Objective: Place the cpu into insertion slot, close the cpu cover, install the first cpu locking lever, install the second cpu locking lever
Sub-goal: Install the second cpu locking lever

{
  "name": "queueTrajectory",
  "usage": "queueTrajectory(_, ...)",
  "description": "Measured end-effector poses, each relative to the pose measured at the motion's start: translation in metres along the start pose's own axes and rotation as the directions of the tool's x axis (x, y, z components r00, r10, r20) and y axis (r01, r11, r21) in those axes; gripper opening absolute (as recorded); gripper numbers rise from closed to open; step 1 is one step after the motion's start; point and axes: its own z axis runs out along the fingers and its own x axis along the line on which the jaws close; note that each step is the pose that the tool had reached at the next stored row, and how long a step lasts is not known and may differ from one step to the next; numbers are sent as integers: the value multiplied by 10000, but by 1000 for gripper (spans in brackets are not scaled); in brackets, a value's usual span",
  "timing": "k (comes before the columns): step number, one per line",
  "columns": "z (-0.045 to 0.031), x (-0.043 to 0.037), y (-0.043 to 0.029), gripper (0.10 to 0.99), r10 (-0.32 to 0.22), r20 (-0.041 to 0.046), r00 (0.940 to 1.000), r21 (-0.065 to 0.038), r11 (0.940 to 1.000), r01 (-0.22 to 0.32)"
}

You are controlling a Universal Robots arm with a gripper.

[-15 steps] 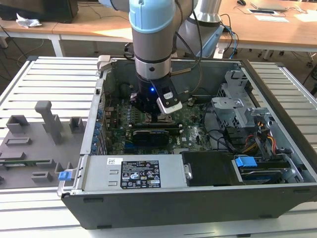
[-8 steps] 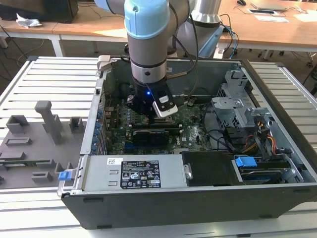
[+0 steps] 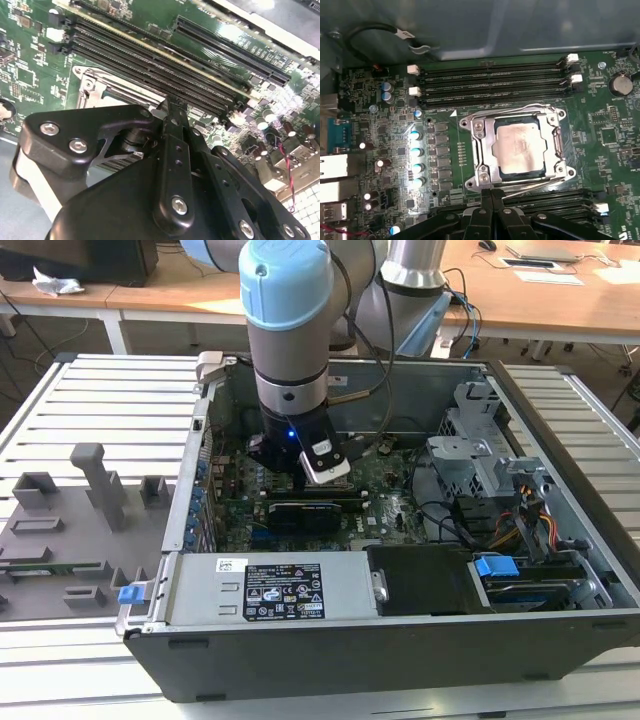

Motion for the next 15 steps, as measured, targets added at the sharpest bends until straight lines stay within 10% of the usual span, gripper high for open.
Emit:
queueTrajectory(6, 32, 46, -72, 106, -2, -51, 10000, -451, 9990, 0)
queueTrajectory(15, 89, 159, -52, 106, -2, -55, 10000, -486, 9988, -1)
